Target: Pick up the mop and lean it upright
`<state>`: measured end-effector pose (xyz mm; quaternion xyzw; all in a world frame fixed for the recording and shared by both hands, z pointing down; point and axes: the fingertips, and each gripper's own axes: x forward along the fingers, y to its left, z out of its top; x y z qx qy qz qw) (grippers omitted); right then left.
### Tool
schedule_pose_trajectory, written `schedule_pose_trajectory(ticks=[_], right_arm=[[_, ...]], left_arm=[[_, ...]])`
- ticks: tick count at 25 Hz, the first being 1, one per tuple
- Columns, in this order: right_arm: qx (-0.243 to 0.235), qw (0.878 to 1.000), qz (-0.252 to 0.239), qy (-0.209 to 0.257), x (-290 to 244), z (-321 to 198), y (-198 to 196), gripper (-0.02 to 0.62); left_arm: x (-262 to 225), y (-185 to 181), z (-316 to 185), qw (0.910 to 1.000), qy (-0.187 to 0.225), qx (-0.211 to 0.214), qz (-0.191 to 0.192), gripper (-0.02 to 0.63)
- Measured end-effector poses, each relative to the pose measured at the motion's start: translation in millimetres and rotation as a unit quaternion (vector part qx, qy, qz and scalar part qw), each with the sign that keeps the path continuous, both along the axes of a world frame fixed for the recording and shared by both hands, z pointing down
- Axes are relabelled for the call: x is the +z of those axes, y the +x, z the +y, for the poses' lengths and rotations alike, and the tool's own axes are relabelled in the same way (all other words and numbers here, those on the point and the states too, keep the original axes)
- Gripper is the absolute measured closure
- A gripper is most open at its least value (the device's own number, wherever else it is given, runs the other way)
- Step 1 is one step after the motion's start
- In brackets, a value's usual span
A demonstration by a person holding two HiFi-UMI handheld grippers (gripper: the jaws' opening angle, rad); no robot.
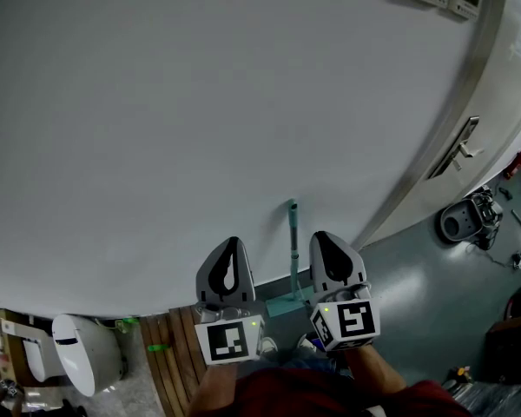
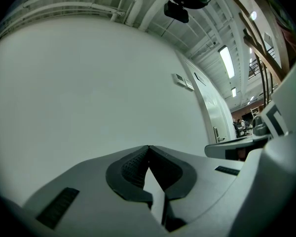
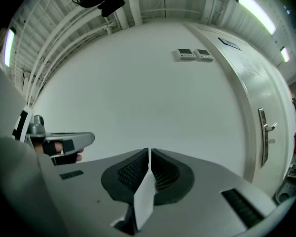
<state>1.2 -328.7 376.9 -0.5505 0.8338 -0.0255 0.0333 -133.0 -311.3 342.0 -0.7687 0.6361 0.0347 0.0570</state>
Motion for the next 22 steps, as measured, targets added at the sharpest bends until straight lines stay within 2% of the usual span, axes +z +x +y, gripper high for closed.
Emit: schedule_pose_trajectory(ticks=[8,22], right_arm=[[0.011,1.0,0.004,0.018,-19.1,4.5,6.0,0.578],[0.013,0.999,0.026,0.024,-16.7,2.6,6.3,0.578]], left_arm=[[2.2,1.6,4.7,1.0,-0.002,0.004,0.003,0.592],[2.8,5.9,5.3,0.9999,-0.005,0.008,0.003,0.592]])
